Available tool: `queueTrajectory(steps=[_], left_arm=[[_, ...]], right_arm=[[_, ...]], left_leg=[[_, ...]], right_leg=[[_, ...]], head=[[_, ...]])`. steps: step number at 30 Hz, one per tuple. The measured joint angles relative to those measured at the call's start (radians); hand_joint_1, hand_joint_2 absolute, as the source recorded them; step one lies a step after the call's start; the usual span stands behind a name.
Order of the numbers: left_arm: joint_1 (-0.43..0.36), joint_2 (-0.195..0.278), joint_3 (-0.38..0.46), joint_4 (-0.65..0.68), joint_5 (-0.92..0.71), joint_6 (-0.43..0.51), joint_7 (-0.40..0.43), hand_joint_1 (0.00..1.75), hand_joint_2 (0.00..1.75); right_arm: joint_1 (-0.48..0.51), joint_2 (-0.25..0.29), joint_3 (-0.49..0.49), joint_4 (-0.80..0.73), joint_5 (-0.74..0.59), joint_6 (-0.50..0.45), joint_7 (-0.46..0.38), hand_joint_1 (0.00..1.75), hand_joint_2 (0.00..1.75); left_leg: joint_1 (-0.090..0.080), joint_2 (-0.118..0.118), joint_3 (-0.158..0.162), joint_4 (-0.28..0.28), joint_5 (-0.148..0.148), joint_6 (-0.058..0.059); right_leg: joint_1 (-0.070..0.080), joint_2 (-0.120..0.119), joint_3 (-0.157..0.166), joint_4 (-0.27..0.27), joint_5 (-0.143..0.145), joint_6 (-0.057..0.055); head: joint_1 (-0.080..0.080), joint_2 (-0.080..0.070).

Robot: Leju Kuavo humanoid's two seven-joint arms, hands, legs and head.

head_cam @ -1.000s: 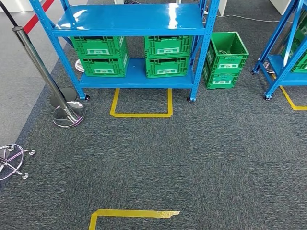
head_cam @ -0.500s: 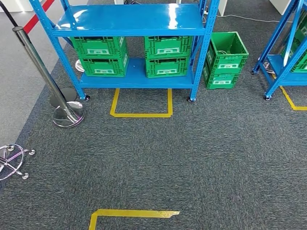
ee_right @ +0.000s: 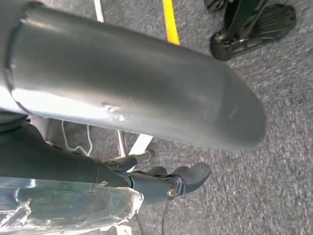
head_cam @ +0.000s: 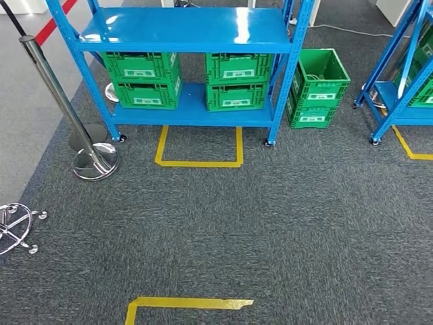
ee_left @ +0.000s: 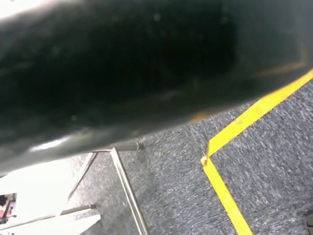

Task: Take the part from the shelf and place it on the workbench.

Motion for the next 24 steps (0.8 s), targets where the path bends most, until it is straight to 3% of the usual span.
queueTrajectory(steps=[2, 3, 4, 7, 9, 12, 14, 17, 18, 19, 21, 22, 24], left_arm=[[0.002, -0.001, 0.0, 0.0, 0.0, 0.0, 0.0, 0.0, 0.0], [0.003, -0.002, 0.0, 0.0, 0.0, 0.001, 0.0, 0.0, 0.0], [0.004, -0.002, 0.0, 0.0, 0.0, 0.001, 0.0, 0.0, 0.0], [0.004, -0.003, 0.0, 0.0, 0.0, 0.002, 0.0, 0.0, 0.0], [0.003, -0.003, 0.0, 0.0, 0.0, 0.003, 0.0, 0.0, 0.0], [0.002, -0.001, 0.0, -0.001, 0.0, 0.003, 0.002, 0.0, 0.0], [0.0, 0.0, 0.0, -0.002, 0.0, 0.004, 0.002, 0.0, 0.0], [-0.003, -0.002, 0.0, -0.002, 0.0, 0.004, 0.002, 0.0, 0.0], [-0.002, -0.002, 0.0, -0.002, 0.0, 0.004, 0.002, 0.0, 0.0], [0.0, -0.002, 0.0, -0.002, 0.0, 0.004, 0.002, 0.0, 0.0], [0.004, -0.002, 0.0, -0.002, 0.0, 0.004, 0.003, 0.0, 0.0], [0.004, -0.002, 0.0, -0.002, 0.0, 0.004, 0.003, 0.0, 0.0], [0.002, -0.001, 0.0, -0.002, 0.0, 0.004, 0.003, 0.0, 0.0]], right_arm=[[-0.001, 0.0, 0.0, 0.0, 0.001, 0.001, 0.0, 0.0, 0.0], [0.0, 0.0, 0.0, 0.0, 0.002, 0.001, 0.0, 0.0, 0.0], [0.002, 0.0, 0.0, 0.001, 0.003, 0.001, 0.0, 0.0, 0.0], [0.003, 0.0, 0.0, 0.001, 0.005, 0.002, 0.0, 0.0, 0.0], [0.002, 0.0, 0.0, 0.001, 0.006, 0.003, 0.0, 0.0, 0.0], [0.003, 0.0, 0.001, 0.002, 0.007, 0.003, 0.0, 0.0, 0.0], [0.004, 0.0, 0.0, 0.002, 0.007, 0.004, -0.001, 0.0, 0.0], [0.005, 0.0, 0.0, 0.002, 0.007, 0.004, -0.001, 0.0, 0.0], [0.006, 0.0, 0.0, 0.002, 0.007, 0.004, -0.001, 0.0, 0.0], [0.006, 0.0, 0.0, 0.002, 0.007, 0.004, -0.001, 0.0, 0.0], [0.005, 0.0, 0.0, 0.002, 0.008, 0.004, -0.001, 0.0, 0.0], [0.005, 0.0, 0.0, 0.002, 0.008, 0.004, -0.001, 0.0, 0.0], [0.005, 0.0, 0.0, 0.002, 0.008, 0.004, -0.001, 0.0, 0.0]], left_leg=[[-0.001, 0.008, 0.002, 0.001, -0.004, 0.001], [-0.001, 0.01, 0.005, 0.001, -0.007, -0.001], [0.0, 0.01, 0.009, 0.002, -0.011, -0.004], [0.0, 0.01, 0.028, 0.007, -0.031, -0.019], [-0.002, 0.01, 0.031, 0.012, -0.041, -0.03], [0.0, 0.014, 0.032, 0.019, -0.054, -0.04], [0.001, 0.04, 0.004, 0.082, -0.09, -0.051], [0.005, 0.069, -0.119, 0.288, -0.159, -0.062], [0.006, 0.071, -0.149, 0.325, -0.154, -0.063], [0.007, 0.071, -0.16, 0.324, -0.128, -0.061], [0.005, 0.074, -0.131, 0.219, -0.03, -0.051], [0.002, 0.078, -0.107, 0.158, 0.005, -0.045], [-0.003, 0.085, -0.072, 0.078, 0.021, -0.034]], right_leg=[[0.0, -0.01, -0.071, 0.124, -0.049, 0.004], [-0.001, -0.01, -0.089, 0.149, -0.047, 0.006], [-0.001, -0.011, -0.085, 0.132, -0.023, 0.008], [-0.004, -0.003, 0.006, -0.058, 0.081, 0.006], [-0.003, 0.003, 0.039, -0.115, 0.093, -0.005], [-0.001, -0.003, 0.046, -0.114, 0.085, -0.027], [-0.004, -0.013, 0.054, -0.117, 0.079, -0.041], [-0.001, -0.028, 0.066, -0.118, 0.065, -0.051], [-0.001, -0.031, 0.072, -0.118, 0.06, -0.051], [-0.001, -0.033, 0.08, -0.118, 0.054, -0.051], [0.0, -0.036, 0.099, -0.118, 0.039, -0.047], [0.002, -0.037, 0.106, -0.119, 0.031, -0.042], [0.005, -0.041, 0.11, -0.12, 0.018, -0.032]], head=[[0.002, 0.0], [0.002, 0.0], [0.002, 0.0], [0.003, 0.0], [0.002, 0.0], [-0.001, 0.0], [-0.007, 0.0], [-0.014, 0.0], [-0.014, 0.0], [-0.014, 0.0], [-0.014, 0.0], [-0.014, 0.0], [-0.014, 0.0]])
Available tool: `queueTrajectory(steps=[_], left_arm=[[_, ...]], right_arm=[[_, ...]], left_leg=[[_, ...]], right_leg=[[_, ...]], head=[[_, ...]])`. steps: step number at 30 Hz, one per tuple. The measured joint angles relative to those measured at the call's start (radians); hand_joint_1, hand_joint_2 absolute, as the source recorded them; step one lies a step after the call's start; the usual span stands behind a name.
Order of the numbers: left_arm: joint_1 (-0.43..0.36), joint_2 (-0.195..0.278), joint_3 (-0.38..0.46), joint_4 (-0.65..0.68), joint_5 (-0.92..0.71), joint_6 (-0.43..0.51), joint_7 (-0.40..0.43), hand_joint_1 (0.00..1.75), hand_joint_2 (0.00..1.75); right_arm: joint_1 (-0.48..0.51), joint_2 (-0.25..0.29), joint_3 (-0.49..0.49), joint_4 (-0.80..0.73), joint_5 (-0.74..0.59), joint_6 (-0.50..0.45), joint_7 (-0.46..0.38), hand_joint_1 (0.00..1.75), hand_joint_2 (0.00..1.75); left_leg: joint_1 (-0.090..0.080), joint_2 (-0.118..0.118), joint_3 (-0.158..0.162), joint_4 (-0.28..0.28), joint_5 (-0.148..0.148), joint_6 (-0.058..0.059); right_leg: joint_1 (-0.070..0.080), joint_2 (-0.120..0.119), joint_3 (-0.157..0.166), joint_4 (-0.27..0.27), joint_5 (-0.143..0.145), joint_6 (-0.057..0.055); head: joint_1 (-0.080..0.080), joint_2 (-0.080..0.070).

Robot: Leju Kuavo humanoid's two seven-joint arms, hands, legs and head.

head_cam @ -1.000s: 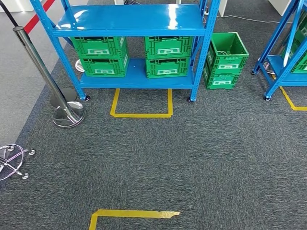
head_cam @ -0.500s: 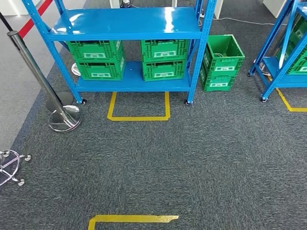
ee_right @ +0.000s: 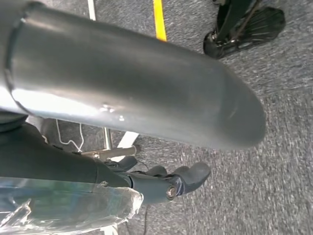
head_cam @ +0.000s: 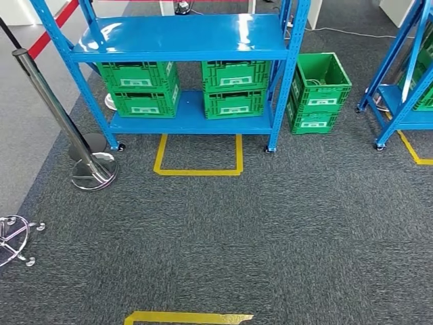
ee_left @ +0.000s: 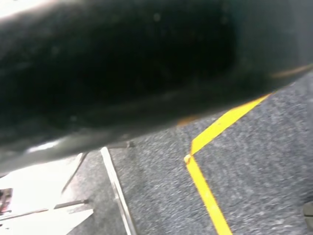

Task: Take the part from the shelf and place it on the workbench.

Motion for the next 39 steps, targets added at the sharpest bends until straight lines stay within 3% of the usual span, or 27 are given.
queueTrajectory(steps=[3, 5, 8, 9, 10, 11, 13, 14, 15, 18, 20, 21, 23, 24, 25, 26, 28, 29, 31, 35, 37, 39], left_arm=[[0.001, -0.001, 0.0, 0.0, 0.0, 0.0, 0.0, 0.0, 0.0], [0.005, -0.002, 0.0, -0.001, 0.0, 0.001, 0.001, 0.0, 0.0], [0.003, -0.005, 0.0, -0.002, 0.0, 0.002, 0.002, 0.0, 0.0], [0.003, -0.006, 0.0, -0.002, 0.0, 0.001, 0.003, 0.0, 0.0], [0.003, -0.007, 0.0, -0.002, 0.0, 0.0, 0.004, 0.0, 0.0], [0.004, -0.008, 0.0, -0.002, 0.0, 0.0, 0.005, 0.0, 0.0], [0.004, -0.009, 0.0, -0.002, 0.0, 0.0, 0.006, 0.0, 0.0], [0.003, -0.009, 0.0, -0.002, 0.0, 0.0, 0.006, 0.0, 0.0], [0.002, -0.009, 0.0, -0.002, 0.0, 0.0, 0.007, 0.0, 0.0], [-0.001, -0.009, 0.0, -0.003, 0.0, 0.0, 0.008, 0.0, 0.0], [-0.003, -0.008, 0.0, -0.004, 0.0, 0.0, 0.009, 0.0, 0.0], [-0.003, -0.007, 0.0, -0.004, 0.0, 0.0, 0.009, 0.0, 0.0], [-0.003, -0.007, 0.0, -0.005, 0.0, 0.0, 0.009, 0.0, 0.0], [-0.001, -0.007, 0.0, -0.005, 0.0, 0.0, 0.009, 0.0, 0.0], [0.001, -0.007, 0.0, -0.005, 0.0, 0.0, 0.009, 0.0, 0.0], [0.002, -0.006, 0.0, -0.005, 0.0, -0.001, 0.009, 0.0, 0.0], [0.004, -0.006, 0.0, -0.005, 0.0, -0.001, 0.009, 0.0, 0.0], [0.004, -0.005, 0.0, -0.005, 0.0, -0.001, 0.009, 0.0, 0.0], [0.002, -0.005, 0.0, -0.005, 0.0, -0.002, 0.009, 0.0, 0.0], [0.006, -0.005, 0.0, -0.006, 0.0, -0.002, 0.009, 0.0, 0.0], [0.004, -0.006, 0.0, -0.007, 0.0, -0.002, 0.01, 0.0, 0.0], [0.002, -0.007, 0.0, -0.007, 0.0, -0.002, 0.01, 0.0, 0.0]], right_arm=[[-0.003, 0.0, 0.0, 0.0, 0.001, 0.0, 0.001, 0.0, 0.0], [-0.005, 0.0, 0.0, 0.0, 0.001, -0.001, 0.001, 0.0, 0.0], [-0.003, 0.0, 0.0, 0.0, 0.001, -0.002, 0.002, 0.0, 0.0], [-0.002, 0.0, 0.0, 0.001, 0.001, -0.002, 0.002, 0.0, 0.0], [-0.001, 0.0, 0.0, 0.001, 0.001, -0.002, 0.002, 0.0, 0.0], [0.0, 0.0, 0.0, 0.001, 0.001, -0.003, 0.003, 0.0, 0.0], [0.002, 0.0, -0.001, 0.001, 0.001, -0.004, 0.003, 0.0, 0.0], [0.002, 0.0, -0.001, 0.001, 0.001, -0.004, 0.003, 0.0, 0.0], [0.002, 0.0, -0.001, 0.001, 0.001, -0.004, 0.003, 0.0, 0.0], [0.002, 0.0, 0.0, 0.001, -0.001, -0.005, 0.004, 0.0, 0.0], [0.002, 0.0, 0.0, 0.001, -0.002, -0.005, 0.005, 0.0, 0.0], [0.001, 0.0, 0.0, 0.001, -0.003, -0.005, 0.005, 0.0, 0.0], [0.0, 0.0, 0.0, 0.001, -0.004, -0.004, 0.005, 0.0, 0.0], [0.0, 0.0, 0.0, 0.001, -0.004, -0.004, 0.005, 0.0, 0.0], [0.001, 0.0, 0.0, 0.001, -0.004, -0.004, 0.005, 0.0, 0.0], [0.001, 0.0, 0.0, 0.001, -0.004, -0.004, 0.005, 0.0, 0.0], [0.002, 0.0, -0.001, 0.001, -0.004, -0.004, 0.006, 0.0, 0.0], [0.001, 0.0, -0.001, 0.001, -0.004, -0.004, 0.005, 0.0, 0.0], [0.0, 0.0, -0.001, 0.001, -0.004, -0.004, 0.006, 0.0, 0.0], [-0.003, 0.0, 0.0, 0.001, -0.005, -0.004, 0.006, 0.0, 0.0], [-0.003, 0.0, 0.0, 0.001, -0.005, -0.004, 0.006, 0.0, 0.0], [-0.002, 0.0, 0.0, 0.001, -0.006, -0.003, 0.006, 0.0, 0.0]], left_leg=[[0.0, -0.002, 0.014, -0.024, -0.019, 0.009], [0.004, -0.005, 0.025, -0.037, -0.021, 0.018], [0.003, -0.008, 0.041, -0.04, -0.035, 0.03], [0.002, -0.009, 0.05, -0.04, -0.042, 0.031], [0.0, -0.011, 0.061, -0.04, -0.05, 0.031], [0.0, -0.014, 0.074, -0.04, -0.06, 0.03], [-0.002, -0.017, 0.101, -0.04, -0.081, 0.025], [-0.004, -0.019, 0.109, -0.038, -0.09, 0.02], [-0.005, -0.02, 0.113, -0.038, -0.097, 0.015], [-0.002, -0.021, 0.119, -0.043, -0.107, -0.002], [0.0, -0.018, 0.106, -0.007, -0.129, -0.014], [0.002, -0.016, 0.081, 0.04, -0.15, -0.021], [0.009, -0.015, -0.005, 0.179, -0.194, -0.031], [0.013, -0.015, -0.045, 0.231, -0.198, -0.035], [0.016, -0.014, -0.07, 0.253, -0.182, -0.037], [0.018, -0.014, -0.077, 0.235, -0.144, -0.039], [0.019, -0.01, -0.048, 0.123, -0.044, -0.039], [0.017, -0.008, -0.029, 0.069, -0.014, -0.037], [0.013, -0.004, -0.006, 0.012, -0.013, -0.025], [0.014, -0.006, 0.014, -0.014, -0.032, 0.004], [0.014, -0.006, 0.026, -0.019, -0.039, 0.017], [0.009, -0.007, 0.037, -0.019, -0.051, 0.026]], right_leg=[[0.0, -0.006, 0.009, -0.008, -0.009, 0.016], [0.0, 0.003, -0.009, 0.037, -0.034, 0.024], [0.0, 0.017, -0.129, 0.231, -0.103, 0.028], [0.0, 0.019, -0.165, 0.276, -0.104, 0.029], [0.0, 0.019, -0.185, 0.285, -0.082, 0.029], [0.0, 0.019, -0.185, 0.253, -0.038, 0.027], [0.001, 0.021, -0.147, 0.131, 0.056, 0.02], [0.003, 0.023, -0.125, 0.078, 0.079, 0.015], [0.005, 0.024, -0.11, 0.049, 0.086, 0.01], [0.006, 0.023, -0.094, 0.031, 0.072, -0.004], [0.001, 0.021, -0.08, 0.017, 0.068, -0.015], [-0.001, 0.019, -0.072, 0.012, 0.065, -0.02], [-0.001, 0.016, -0.059, 0.009, 0.054, -0.025], [-0.002, 0.015, -0.051, 0.009, 0.047, -0.025], [-0.003, 0.016, -0.042, 0.009, 0.039, -0.023], [-0.005, 0.016, -0.03, 0.009, 0.031, -0.021], [-0.009, 0.018, -0.008, 0.009, 0.013, -0.011], [-0.009, 0.018, -0.001, 0.009, 0.004, -0.005], [-0.007, 0.017, 0.001, 0.006, -0.007, 0.008], [-0.007, 0.013, 0.003, 0.021, -0.027, 0.027], [-0.007, 0.017, -0.057, 0.13, -0.071, 0.03], [-0.005, 0.018, -0.15, 0.266, -0.108, 0.03]], head=[[-0.002, 0.0], [0.0, 0.0], [0.001, 0.0], [0.0, 0.0], [0.001, 0.0], [0.001, 0.0], [0.0, 0.0], [0.0, 0.0], [-0.001, 0.0], [-0.005, 0.0], [-0.007, 0.0], [-0.009, 0.0], [-0.01, 0.0], [-0.01, 0.0], [-0.01, 0.0], [-0.01, 0.0], [-0.01, 0.0], [-0.011, 0.0], [-0.011, 0.0], [-0.009, 0.0], [-0.006, 0.0], [-0.006, 0.0]])
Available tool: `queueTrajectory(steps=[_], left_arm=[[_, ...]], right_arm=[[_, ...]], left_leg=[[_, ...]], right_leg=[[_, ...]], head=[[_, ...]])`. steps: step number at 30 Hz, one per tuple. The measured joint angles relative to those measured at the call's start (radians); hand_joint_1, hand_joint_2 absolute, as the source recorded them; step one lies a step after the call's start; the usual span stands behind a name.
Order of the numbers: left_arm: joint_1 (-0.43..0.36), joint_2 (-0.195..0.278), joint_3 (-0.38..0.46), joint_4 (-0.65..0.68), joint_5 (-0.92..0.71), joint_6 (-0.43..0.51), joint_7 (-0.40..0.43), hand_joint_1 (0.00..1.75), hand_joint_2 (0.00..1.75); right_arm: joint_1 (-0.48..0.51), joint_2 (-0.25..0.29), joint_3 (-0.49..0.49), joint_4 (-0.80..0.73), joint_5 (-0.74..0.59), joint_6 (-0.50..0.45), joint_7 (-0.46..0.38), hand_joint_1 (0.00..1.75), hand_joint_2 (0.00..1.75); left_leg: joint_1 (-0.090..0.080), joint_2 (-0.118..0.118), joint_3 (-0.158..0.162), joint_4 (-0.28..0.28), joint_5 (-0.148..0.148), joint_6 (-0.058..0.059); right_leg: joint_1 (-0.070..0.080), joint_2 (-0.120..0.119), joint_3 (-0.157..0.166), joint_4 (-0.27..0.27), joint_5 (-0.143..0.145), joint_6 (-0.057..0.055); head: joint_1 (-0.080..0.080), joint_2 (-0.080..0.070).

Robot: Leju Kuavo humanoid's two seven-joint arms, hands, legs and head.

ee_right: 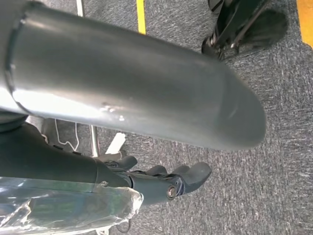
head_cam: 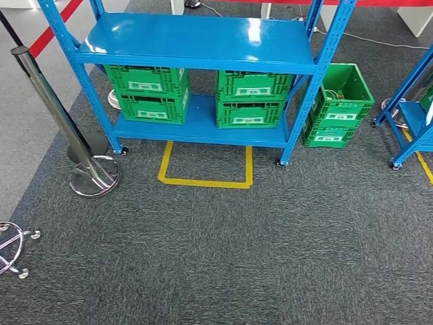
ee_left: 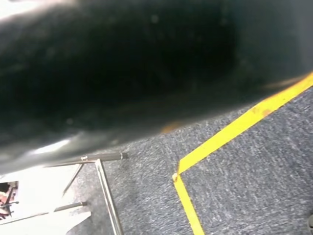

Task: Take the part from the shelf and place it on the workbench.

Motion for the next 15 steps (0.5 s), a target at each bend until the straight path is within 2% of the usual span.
queueTrajectory(steps=[1, 2, 4, 5, 6, 8, 11, 12, 13, 15], left_arm=[[0.001, 0.0, 0.0, 0.0, 0.0, 0.0, 0.0, 0.0, 0.0], [0.002, -0.001, 0.0, 0.0, 0.0, 0.0, 0.0, 0.0, 0.0], [0.003, -0.001, 0.0, 0.0, 0.0, 0.0, 0.0, 0.0, 0.0], [0.002, -0.002, 0.0, 0.0, 0.0, 0.0, 0.0, 0.0, 0.0], [0.001, -0.002, 0.0, 0.0, 0.0, 0.0, 0.001, 0.0, 0.0], [-0.002, -0.003, 0.0, 0.0, 0.0, 0.0, 0.002, 0.0, 0.0], [-0.005, -0.002, 0.0, -0.002, 0.0, 0.002, 0.002, 0.0, 0.0], [-0.006, -0.001, 0.0, -0.002, 0.0, 0.003, 0.002, 0.0, 0.0], [-0.006, -0.001, 0.0, -0.003, 0.0, 0.004, 0.003, 0.0, 0.0], [-0.005, -0.001, 0.0, -0.003, 0.0, 0.004, 0.003, 0.0, 0.0]], right_arm=[[0.001, 0.0, 0.0, 0.0, 0.0, 0.0, 0.0, 0.0, 0.0], [0.002, 0.0, 0.0, 0.0, 0.0, 0.0, 0.0, 0.0, 0.0], [0.004, 0.0, -0.001, 0.0, -0.002, 0.0, 0.0, 0.0, 0.0], [0.004, 0.0, -0.001, 0.0, -0.003, 0.0, 0.001, 0.0, 0.0], [0.003, 0.0, -0.001, 0.0, -0.005, 0.0, 0.002, 0.0, 0.0], [0.003, 0.0, -0.001, 0.0, -0.01, -0.002, 0.006, 0.0, 0.0], [0.005, 0.0, -0.001, 0.001, -0.018, -0.003, 0.016, 0.0, 0.0], [0.005, 0.0, -0.001, 0.001, -0.02, -0.003, 0.018, 0.0, 0.0], [0.005, 0.0, 0.0, 0.001, -0.021, -0.003, 0.019, 0.0, 0.0], [0.003, 0.0, 0.0, 0.001, -0.022, -0.003, 0.02, 0.0, 0.0]], left_leg=[[-0.002, -0.001, 0.009, 0.0, -0.007, 0.002], [-0.004, -0.002, 0.02, 0.0, -0.015, 0.002], [-0.006, -0.005, 0.046, 0.0, -0.034, -0.001], [-0.008, -0.006, 0.056, 0.001, -0.045, -0.005], [-0.01, -0.007, 0.062, 0.001, -0.053, -0.009], [-0.011, -0.008, 0.065, -0.002, -0.061, -0.02], [-0.008, -0.006, 0.068, 0.009, -0.077, -0.036], [-0.007, -0.005, 0.053, 0.042, -0.094, -0.042], [-0.004, -0.005, 0.024, 0.096, -0.116, -0.047], [0.002, -0.004, -0.059, 0.225, -0.155, -0.055]], right_leg=[[0.001, 0.0, -0.031, 0.031, 0.008, -0.001], [0.003, 0.0, -0.044, 0.023, 0.04, -0.004], [0.008, 0.001, -0.019, -0.086, 0.14, -0.016], [0.011, 0.002, 0.002, -0.144, 0.175, -0.022], [0.013, 0.002, 0.021, -0.187, 0.19, -0.027], [0.017, 0.003, 0.038, -0.214, 0.181, -0.034], [0.012, 0.003, 0.055, -0.234, 0.175, -0.045], [0.009, 0.002, 0.065, -0.241, 0.173, -0.05], [0.007, 0.001, 0.073, -0.246, 0.17, -0.054], [0.007, -0.001, 0.087, -0.248, 0.159, -0.058]], head=[[0.0, 0.0], [0.0, 0.0], [0.0, 0.0], [0.001, 0.0], [0.0, 0.0], [-0.001, 0.0], [-0.004, 0.0], [-0.006, 0.0], [-0.008, 0.0], [-0.009, 0.0]])
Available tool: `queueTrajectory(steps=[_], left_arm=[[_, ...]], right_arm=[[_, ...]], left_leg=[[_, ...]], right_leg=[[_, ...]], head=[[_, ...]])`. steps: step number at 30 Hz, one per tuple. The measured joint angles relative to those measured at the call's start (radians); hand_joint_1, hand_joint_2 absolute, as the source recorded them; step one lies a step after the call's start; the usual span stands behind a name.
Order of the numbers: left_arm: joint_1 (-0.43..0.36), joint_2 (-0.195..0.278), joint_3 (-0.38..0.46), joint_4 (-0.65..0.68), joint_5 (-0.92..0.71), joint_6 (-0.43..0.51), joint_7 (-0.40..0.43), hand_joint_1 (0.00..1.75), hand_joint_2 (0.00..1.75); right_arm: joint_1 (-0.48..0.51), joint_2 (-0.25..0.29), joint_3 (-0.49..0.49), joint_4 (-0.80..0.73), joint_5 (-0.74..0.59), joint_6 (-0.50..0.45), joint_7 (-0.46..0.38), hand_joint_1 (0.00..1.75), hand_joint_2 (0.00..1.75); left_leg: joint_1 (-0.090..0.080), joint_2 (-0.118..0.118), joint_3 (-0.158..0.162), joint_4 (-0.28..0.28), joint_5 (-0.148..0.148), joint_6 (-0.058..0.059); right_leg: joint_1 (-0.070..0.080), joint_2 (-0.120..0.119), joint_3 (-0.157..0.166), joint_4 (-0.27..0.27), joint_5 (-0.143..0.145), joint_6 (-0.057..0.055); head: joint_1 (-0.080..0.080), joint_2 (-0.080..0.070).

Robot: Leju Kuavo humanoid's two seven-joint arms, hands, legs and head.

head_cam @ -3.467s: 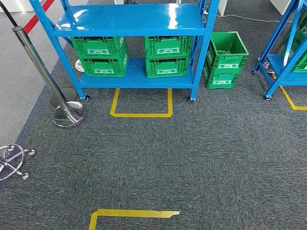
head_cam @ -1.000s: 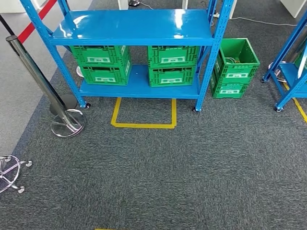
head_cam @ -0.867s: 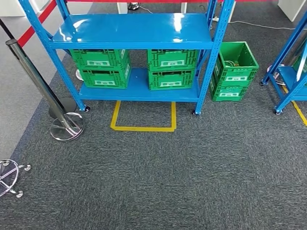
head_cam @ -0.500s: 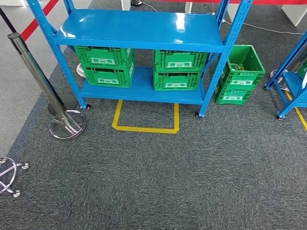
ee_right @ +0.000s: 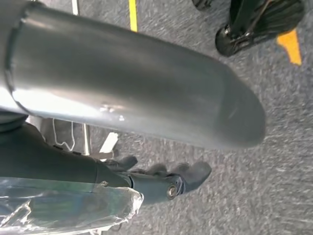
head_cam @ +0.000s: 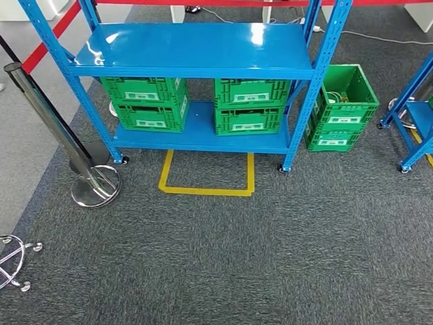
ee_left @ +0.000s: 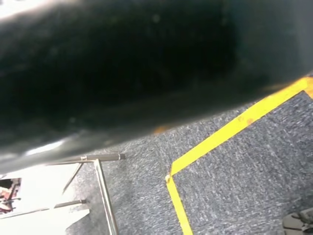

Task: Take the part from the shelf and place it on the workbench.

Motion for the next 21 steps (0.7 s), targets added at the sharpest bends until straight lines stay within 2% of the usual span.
queueTrajectory(steps=[1, 2, 3, 4, 5, 6, 7, 10, 12, 13, 15, 16, 17, 18, 19, 20, 21], left_arm=[[0.002, 0.0, 0.0, 0.0, 0.0, 0.0, 0.0, 0.0, 0.0], [0.003, 0.0, 0.0, 0.0, 0.0, 0.0, 0.001, 0.0, 0.0], [0.005, 0.001, 0.0, 0.0, 0.0, 0.0, 0.001, 0.0, 0.0], [0.006, 0.002, 0.0, 0.0, 0.0, 0.0, 0.001, 0.0, 0.0], [0.007, 0.002, 0.0, 0.0, 0.0, 0.0, 0.002, 0.0, 0.0], [0.006, 0.002, 0.0, 0.0, 0.0, -0.001, 0.002, 0.0, 0.0], [0.005, 0.002, 0.0, 0.0, 0.0, -0.001, 0.002, 0.0, 0.0], [0.006, 0.001, 0.0, 0.0, 0.0, -0.002, 0.003, 0.0, 0.0], [0.009, 0.001, 0.0, 0.0, 0.0, -0.001, 0.004, 0.0, 0.0], [0.008, 0.001, 0.0, 0.0, 0.0, 0.0, 0.004, 0.0, 0.0], [0.006, 0.0, 0.0, 0.0, 0.0, 0.0, 0.004, 0.0, 0.0], [0.006, 0.0, 0.0, 0.0, 0.0, 0.0, 0.004, 0.0, 0.0], [0.007, -0.001, 0.0, 0.0, 0.0, 0.0, 0.004, 0.0, 0.0], [0.008, -0.001, 0.0, 0.0, 0.0, 0.0, 0.004, 0.0, 0.0], [0.008, -0.001, 0.0, 0.0, 0.0, 0.001, 0.004, 0.0, 0.0], [0.009, -0.001, 0.0, 0.0, 0.0, 0.0, 0.004, 0.0, 0.0], [0.008, -0.001, 0.0, 0.0, 0.0, 0.0, 0.004, 0.0, 0.0]], right_arm=[[0.0, 0.0, 0.0, 0.0, 0.0, 0.001, 0.001, 0.0, 0.0], [0.0, 0.0, 0.0, 0.0, -0.001, 0.001, 0.002, 0.0, 0.0], [0.001, 0.0, 0.0, 0.0, -0.001, 0.001, 0.003, 0.0, 0.0], [0.001, 0.0, 0.0, 0.0, -0.002, 0.001, 0.004, 0.0, 0.0], [0.001, 0.0, -0.001, 0.0, -0.002, 0.001, 0.004, 0.0, 0.0], [0.001, 0.0, -0.001, 0.0, -0.003, 0.001, 0.005, 0.0, 0.0], [0.0, 0.0, -0.001, 0.0, -0.004, 0.001, 0.005, 0.0, 0.0], [-0.003, 0.0, 0.0, 0.0, -0.006, 0.001, 0.007, 0.0, 0.0], [-0.004, 0.0, 0.0, 0.0, -0.007, 0.001, 0.008, 0.0, 0.0], [-0.004, 0.0, 0.0, 0.001, -0.007, 0.001, 0.008, 0.0, 0.0], [-0.003, 0.0, 0.0, 0.001, -0.007, 0.001, 0.009, 0.0, 0.0], [-0.002, 0.0, 0.0, 0.001, -0.007, 0.001, 0.01, 0.0, 0.0], [-0.001, 0.0, -0.001, 0.001, -0.007, 0.001, 0.01, 0.0, 0.0], [-0.001, 0.0, -0.001, 0.001, -0.007, 0.001, 0.011, 0.0, 0.0], [0.0, 0.0, -0.001, 0.001, -0.008, 0.001, 0.011, 0.0, 0.0], [0.001, 0.0, -0.001, 0.001, -0.008, 0.001, 0.011, 0.0, 0.0], [0.0, 0.0, -0.001, 0.0, -0.008, 0.001, 0.011, 0.0, 0.0]], left_leg=[[0.003, 0.0, -0.033, 0.038, 0.004, -0.003], [0.005, 0.0, -0.05, 0.042, 0.029, -0.005], [0.006, 0.0, -0.048, 0.008, 0.074, -0.006], [0.007, 0.001, -0.033, -0.053, 0.128, -0.005], [0.005, 0.003, -0.014, -0.109, 0.165, -0.004], [0.004, 0.004, 0.005, -0.16, 0.183, -0.001], [0.001, 0.005, 0.017, -0.189, 0.186, 0.004], [-0.001, 0.005, 0.032, -0.21, 0.169, 0.024], [0.003, 0.005, 0.044, -0.218, 0.166, 0.038], [0.004, 0.005, 0.05, -0.221, 0.163, 0.044], [0.001, 0.005, 0.059, -0.221, 0.152, 0.052], [0.0, 0.005, 0.067, -0.221, 0.145, 0.054], [-0.001, 0.004, 0.076, -0.221, 0.138, 0.054], [-0.001, 0.003, 0.088, -0.221, 0.13, 0.053], [-0.002, 0.002, 0.101, -0.221, 0.12, 0.051], [-0.002, 0.001, 0.112, -0.222, 0.111, 0.048], [-0.003, 0.0, 0.12, -0.221, 0.102, 0.043]], right_leg=[[-0.001, 0.0, 0.008, 0.0, -0.007, 0.0], [-0.002, 0.001, 0.018, 0.0, -0.015, 0.002], [-0.003, 0.002, 0.031, 0.0, -0.024, 0.004], [-0.005, 0.003, 0.042, 0.0, -0.033, 0.009], [-0.005, 0.003, 0.051, -0.001, -0.043, 0.014], [-0.004, 0.003, 0.056, -0.001, -0.051, 0.021], [-0.003, 0.003, 0.058, -0.002, -0.058, 0.027], [-0.003, 0.0, 0.069, -0.012, -0.065, 0.043], [-0.004, 0.0, 0.055, 0.027, -0.087, 0.051], [-0.004, 0.001, 0.026, 0.081, -0.111, 0.052], [-0.003, 0.002, -0.063, 0.224, -0.161, 0.054], [-0.003, 0.002, -0.104, 0.276, -0.166, 0.053], [-0.002, 0.002, -0.128, 0.291, -0.148, 0.052], [-0.002, 0.002, -0.132, 0.267, -0.108, 0.05], [-0.001, 0.002, -0.118, 0.207, -0.054, 0.046], [0.0, 0.003, -0.098, 0.146, -0.011, 0.041], [0.002, 0.003, -0.074, 0.088, 0.015, 0.037]], head=[[0.0, 0.0], [0.0, 0.0], [0.0, 0.0], [0.0, 0.0], [0.0, 0.0], [0.0, 0.0], [0.0, 0.0], [0.004, 0.0], [0.006, 0.0], [0.008, 0.0], [0.01, 0.0], [0.01, 0.0], [0.01, 0.0], [0.01, 0.0], [0.011, 0.0], [0.011, 0.0], [0.011, 0.0]])
